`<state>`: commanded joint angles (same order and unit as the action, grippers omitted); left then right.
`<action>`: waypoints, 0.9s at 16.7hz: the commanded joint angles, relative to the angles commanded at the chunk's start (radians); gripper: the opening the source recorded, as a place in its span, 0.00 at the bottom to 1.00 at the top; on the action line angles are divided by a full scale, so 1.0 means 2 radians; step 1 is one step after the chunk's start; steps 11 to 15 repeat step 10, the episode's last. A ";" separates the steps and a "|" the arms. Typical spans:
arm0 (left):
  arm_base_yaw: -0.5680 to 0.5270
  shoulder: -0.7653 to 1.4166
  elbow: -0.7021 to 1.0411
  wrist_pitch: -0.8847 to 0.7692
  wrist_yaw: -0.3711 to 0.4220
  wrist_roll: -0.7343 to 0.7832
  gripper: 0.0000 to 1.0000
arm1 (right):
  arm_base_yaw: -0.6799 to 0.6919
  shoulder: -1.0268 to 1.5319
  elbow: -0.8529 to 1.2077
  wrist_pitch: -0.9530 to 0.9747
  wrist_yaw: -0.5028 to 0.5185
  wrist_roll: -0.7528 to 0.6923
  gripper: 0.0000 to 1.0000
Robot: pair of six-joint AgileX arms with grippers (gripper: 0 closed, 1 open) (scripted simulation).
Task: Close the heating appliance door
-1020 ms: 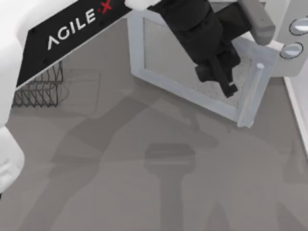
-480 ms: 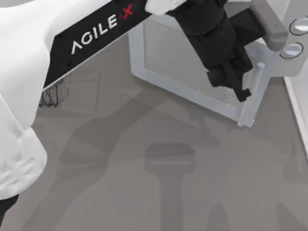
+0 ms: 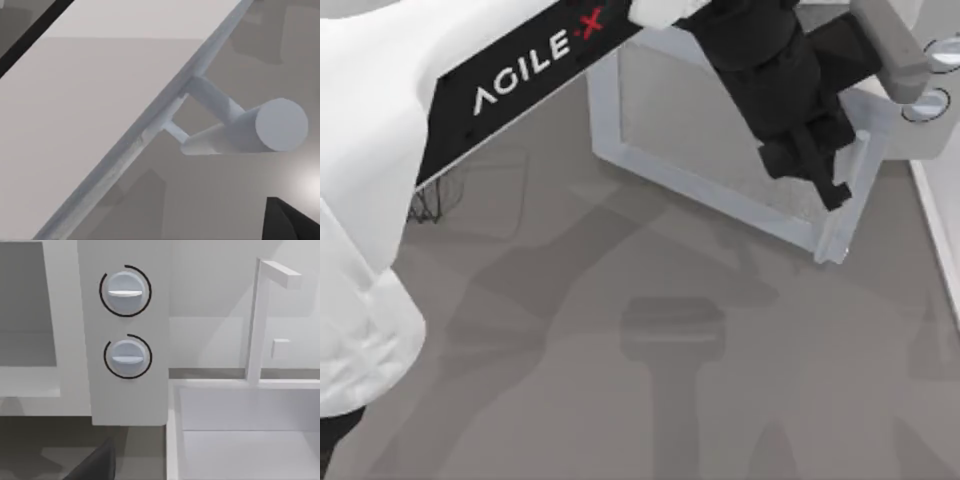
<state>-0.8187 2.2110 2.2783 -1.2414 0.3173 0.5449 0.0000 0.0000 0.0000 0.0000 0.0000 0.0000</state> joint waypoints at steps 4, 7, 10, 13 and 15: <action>-0.015 0.036 0.024 -0.026 0.008 -0.004 0.00 | 0.000 0.000 0.000 0.000 0.000 0.000 1.00; -0.012 0.045 0.049 -0.025 -0.001 -0.012 0.00 | 0.000 0.000 0.000 0.000 0.000 0.000 1.00; -0.008 0.035 0.067 -0.013 -0.010 -0.014 0.00 | 0.000 0.000 0.000 0.000 0.000 0.000 1.00; -0.008 0.035 0.067 -0.013 -0.010 -0.014 0.00 | 0.000 0.000 0.000 0.000 0.000 0.000 1.00; -0.008 0.035 0.067 -0.013 -0.010 -0.014 0.00 | 0.000 0.000 0.000 0.000 0.000 0.000 1.00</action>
